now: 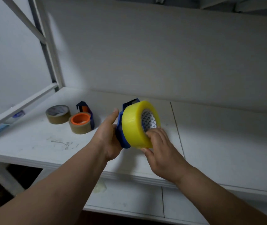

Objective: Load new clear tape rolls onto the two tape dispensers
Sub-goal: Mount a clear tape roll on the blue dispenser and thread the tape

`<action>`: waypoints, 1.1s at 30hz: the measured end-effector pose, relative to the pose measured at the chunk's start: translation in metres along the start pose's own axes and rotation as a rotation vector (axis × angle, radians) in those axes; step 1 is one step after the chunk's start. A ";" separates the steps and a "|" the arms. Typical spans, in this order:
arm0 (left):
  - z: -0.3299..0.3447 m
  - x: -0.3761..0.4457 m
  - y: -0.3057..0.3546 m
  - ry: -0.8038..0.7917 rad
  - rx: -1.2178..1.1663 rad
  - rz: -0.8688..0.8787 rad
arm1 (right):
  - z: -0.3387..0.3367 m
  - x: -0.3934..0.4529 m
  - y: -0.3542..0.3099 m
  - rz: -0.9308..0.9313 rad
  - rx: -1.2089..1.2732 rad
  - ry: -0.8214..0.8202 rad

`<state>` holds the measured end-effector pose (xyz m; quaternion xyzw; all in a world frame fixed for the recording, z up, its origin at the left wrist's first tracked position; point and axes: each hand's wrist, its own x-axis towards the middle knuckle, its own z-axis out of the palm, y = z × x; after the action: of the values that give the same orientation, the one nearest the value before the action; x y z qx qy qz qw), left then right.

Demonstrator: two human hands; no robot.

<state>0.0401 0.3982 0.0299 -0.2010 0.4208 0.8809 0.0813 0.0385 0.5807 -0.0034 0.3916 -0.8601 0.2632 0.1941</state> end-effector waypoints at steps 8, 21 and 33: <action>-0.068 -0.014 0.063 0.015 0.052 0.051 | 0.057 0.054 -0.064 0.041 0.075 0.084; -0.183 -0.016 0.161 -0.049 0.006 0.081 | 0.147 0.138 -0.135 -0.130 -0.067 0.032; -0.186 0.008 0.214 -0.137 0.002 0.198 | 0.157 0.201 -0.122 -0.304 -0.153 0.025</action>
<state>0.0195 0.1187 0.0728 -0.0980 0.4328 0.8958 0.0228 -0.0112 0.3035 0.0186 0.4980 -0.8060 0.1693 0.2716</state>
